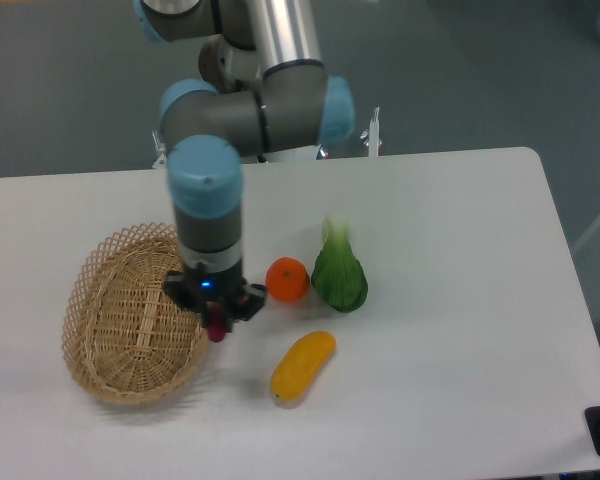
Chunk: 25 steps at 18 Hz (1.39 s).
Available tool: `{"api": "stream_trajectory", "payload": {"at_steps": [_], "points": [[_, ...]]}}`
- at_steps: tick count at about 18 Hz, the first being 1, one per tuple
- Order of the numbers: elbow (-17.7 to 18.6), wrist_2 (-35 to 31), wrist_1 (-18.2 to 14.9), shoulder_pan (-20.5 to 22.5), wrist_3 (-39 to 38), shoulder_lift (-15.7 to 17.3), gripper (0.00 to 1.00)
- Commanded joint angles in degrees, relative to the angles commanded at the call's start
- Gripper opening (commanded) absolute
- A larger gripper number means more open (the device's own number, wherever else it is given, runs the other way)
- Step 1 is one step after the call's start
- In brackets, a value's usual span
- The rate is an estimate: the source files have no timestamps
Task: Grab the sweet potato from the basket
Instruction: 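Lift the sweet potato out of the basket and carry it away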
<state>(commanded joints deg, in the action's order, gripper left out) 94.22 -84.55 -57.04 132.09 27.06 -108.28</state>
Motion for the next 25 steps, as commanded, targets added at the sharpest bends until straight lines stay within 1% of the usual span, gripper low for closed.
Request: {"api": "stream_trajectory", "payload": {"at_steps": [2, 4, 6, 10, 13, 15, 18, 20, 23, 25], "points": [[0.17, -2.71, 0.0, 2.64, 3.33, 0.09, 0.06], [0.26, -5.0, -0.18, 5.27, 9.3, 0.09, 0.06], [0.53, -5.19, -0.35, 8.7, 16.41, 0.09, 0.06], [0.27, -5.19, -2.19, 16.34, 30.48, 0.26, 0.06], [-0.17, -5.1, -2.64, 21.18, 40.41, 0.88, 0.06], [-1.22, -4.92, -2.64, 23.64, 46.48, 0.44, 0.03], [-3.86, -4.66, -2.72, 25.67, 52.64, -1.4, 0.02], [-5.44, -4.66, -2.81, 26.03, 53.97, -2.81, 0.03], [-7.55, -4.66, -4.65, 27.08, 59.4, -4.83, 0.03], [-8.35, -4.66, -4.92, 27.61, 61.35, -5.45, 0.03]]}}
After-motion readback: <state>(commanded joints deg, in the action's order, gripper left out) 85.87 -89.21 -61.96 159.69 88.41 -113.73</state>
